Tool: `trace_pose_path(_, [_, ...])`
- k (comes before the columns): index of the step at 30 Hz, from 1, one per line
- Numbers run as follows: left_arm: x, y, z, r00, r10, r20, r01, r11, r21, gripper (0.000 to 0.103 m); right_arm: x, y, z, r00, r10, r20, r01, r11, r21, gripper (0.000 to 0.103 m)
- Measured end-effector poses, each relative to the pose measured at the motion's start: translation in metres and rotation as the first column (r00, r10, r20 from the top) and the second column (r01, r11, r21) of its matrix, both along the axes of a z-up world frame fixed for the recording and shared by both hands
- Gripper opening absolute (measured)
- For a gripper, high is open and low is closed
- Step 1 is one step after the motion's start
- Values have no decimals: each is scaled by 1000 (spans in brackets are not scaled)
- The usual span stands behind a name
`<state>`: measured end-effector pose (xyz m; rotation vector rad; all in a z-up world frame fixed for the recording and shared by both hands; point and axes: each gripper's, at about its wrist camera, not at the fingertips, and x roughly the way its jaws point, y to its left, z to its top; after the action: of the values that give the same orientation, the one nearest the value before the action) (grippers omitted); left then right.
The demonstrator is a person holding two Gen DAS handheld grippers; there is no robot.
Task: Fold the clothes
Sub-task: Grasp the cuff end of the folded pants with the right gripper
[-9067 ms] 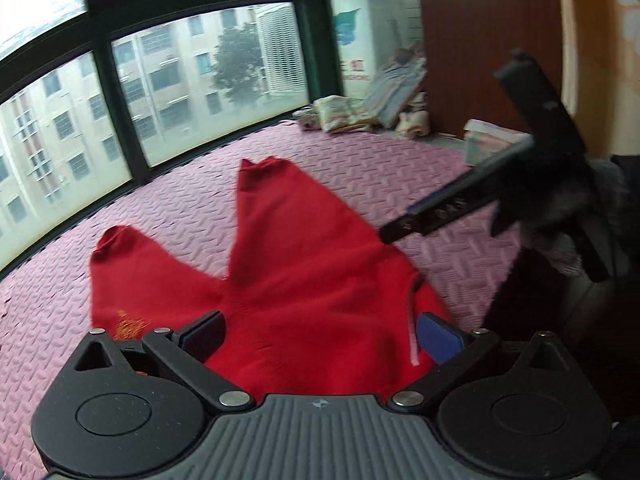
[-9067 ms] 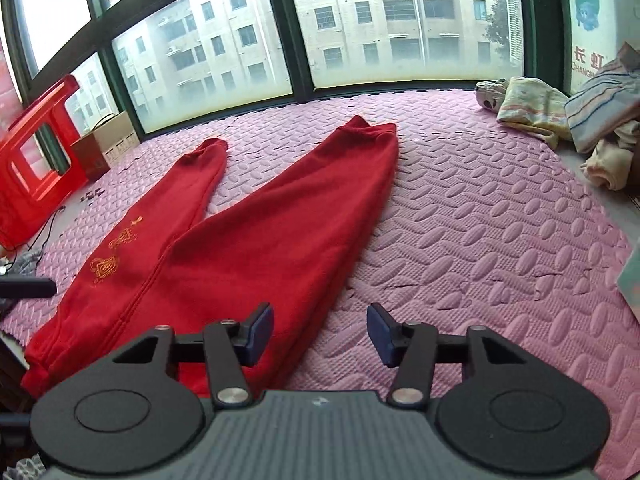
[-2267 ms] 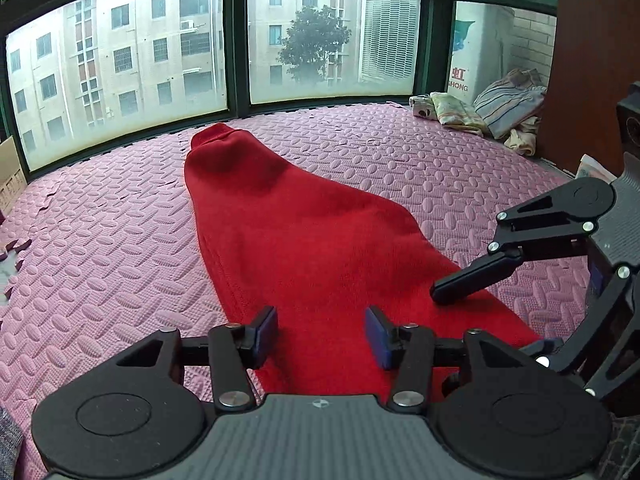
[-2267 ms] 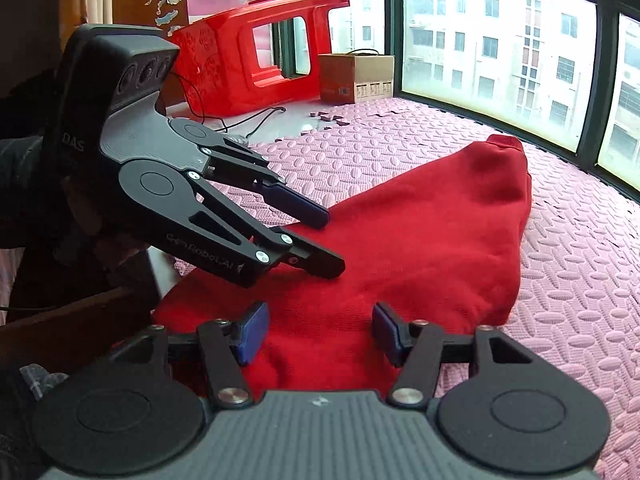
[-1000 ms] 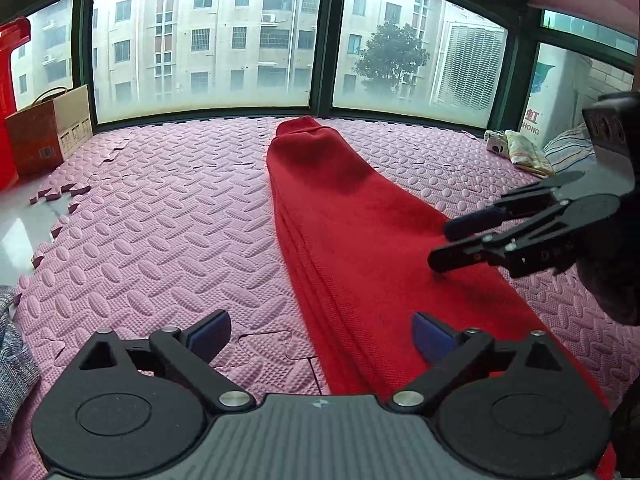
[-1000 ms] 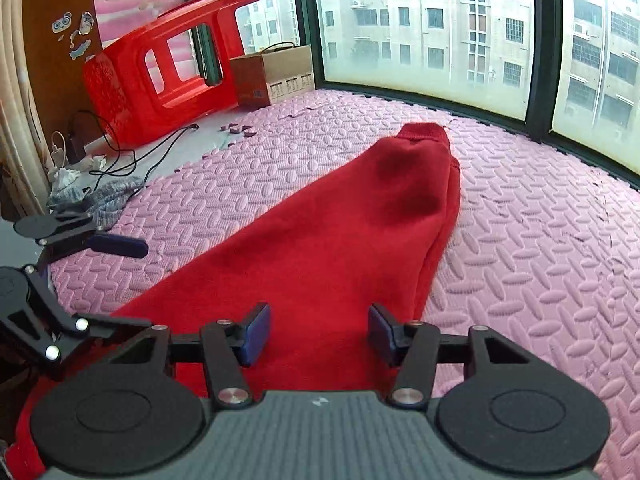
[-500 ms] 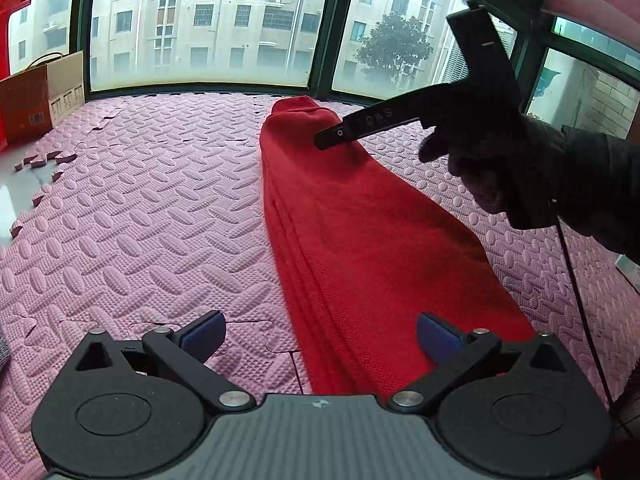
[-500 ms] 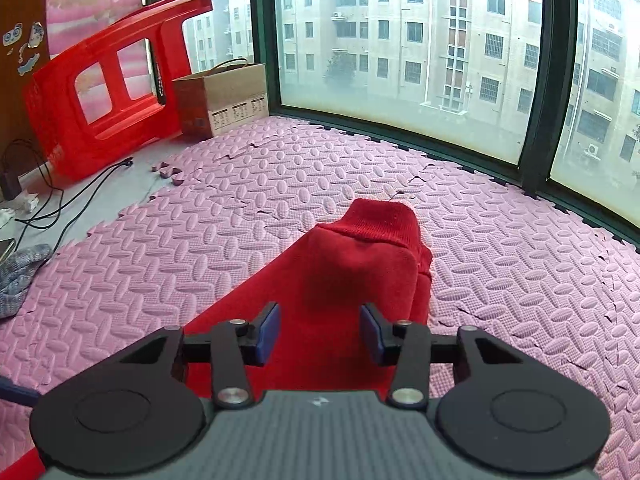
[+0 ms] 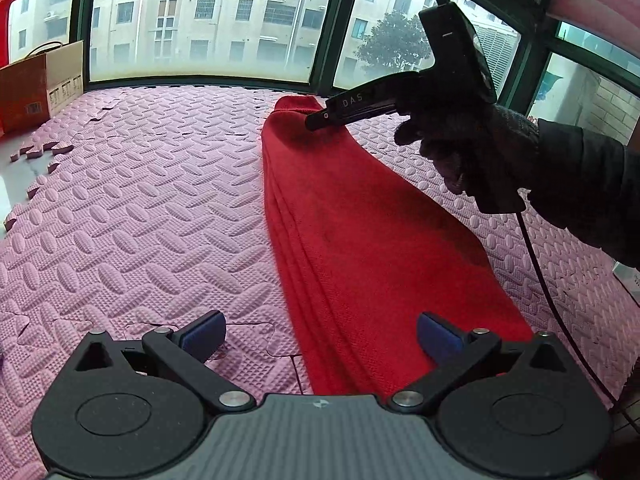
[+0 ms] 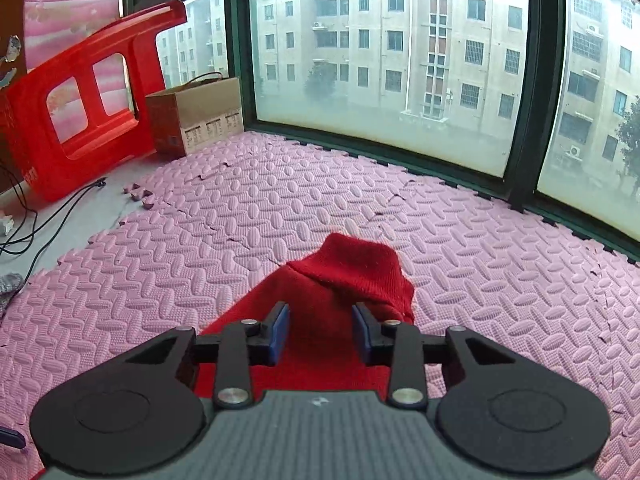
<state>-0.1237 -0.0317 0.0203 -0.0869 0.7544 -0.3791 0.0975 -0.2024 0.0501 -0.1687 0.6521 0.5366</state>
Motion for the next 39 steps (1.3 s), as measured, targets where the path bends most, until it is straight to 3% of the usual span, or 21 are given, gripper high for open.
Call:
trace_pose_path(7, [2, 6, 3, 1000, 27, -1, -27, 1000, -7, 103, 27, -11, -6, 996, -85, -37, 86, 996, 22, 38])
trace_pose_path(10, [4, 7, 4, 999, 34, -3, -34, 999, -9, 103, 38, -25, -9, 990, -126, -70, 132, 987, 87, 38])
trace_pose_path(18, [12, 4, 8, 999, 31, -12, -32, 999, -26, 103, 66, -32, -27, 978, -117, -170, 136, 985, 109, 47])
trace_pose_path(21, [17, 2, 9, 999, 27, -26, -28, 999, -36, 103, 75, -36, -35, 966, -108, -236, 148, 976, 159, 49])
trace_pose_path(25, [26, 0, 7, 998, 40, -48, -41, 999, -22, 103, 78, -39, -40, 958, -104, -267, 157, 970, 188, 47])
trace_pose_path(28, [33, 2, 4, 996, 60, -70, -62, 998, -19, 103, 79, -42, -40, 955, -99, -279, 161, 964, 211, 40])
trace_pose_path(32, [38, 3, 4, 995, 70, -68, -71, 997, -9, 103, 80, -43, -41, 954, -94, -283, 161, 961, 224, 43])
trace_pose_path(39, [59, -4, 1, 994, 92, -64, -88, 994, 64, 103, 75, -48, -36, 958, -88, -272, 164, 949, 270, 23])
